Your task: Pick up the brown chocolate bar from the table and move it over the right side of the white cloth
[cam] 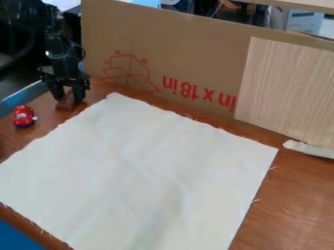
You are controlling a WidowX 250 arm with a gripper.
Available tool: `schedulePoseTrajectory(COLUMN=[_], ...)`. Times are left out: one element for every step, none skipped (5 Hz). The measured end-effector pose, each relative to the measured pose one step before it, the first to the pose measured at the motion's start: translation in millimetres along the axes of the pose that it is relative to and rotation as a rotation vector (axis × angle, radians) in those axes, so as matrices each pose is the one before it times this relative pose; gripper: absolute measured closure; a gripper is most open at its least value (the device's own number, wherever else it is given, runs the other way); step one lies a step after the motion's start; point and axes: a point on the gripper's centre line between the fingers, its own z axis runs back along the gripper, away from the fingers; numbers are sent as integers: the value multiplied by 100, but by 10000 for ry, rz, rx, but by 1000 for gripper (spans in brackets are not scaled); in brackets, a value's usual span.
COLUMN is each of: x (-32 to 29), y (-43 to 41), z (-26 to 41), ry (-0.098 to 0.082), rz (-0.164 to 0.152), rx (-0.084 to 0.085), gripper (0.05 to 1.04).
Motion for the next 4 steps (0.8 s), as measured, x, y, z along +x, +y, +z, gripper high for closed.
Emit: schedulePoseTrajectory(x=[218,-101,-332,-270], y=[-123,-37,-276,-1976], z=[8,-144,383,2236], ry=[-79,-45,-105,-754], rz=[130,74,85,111], rx=[130,9,32,177], gripper=[524,525,525,524])
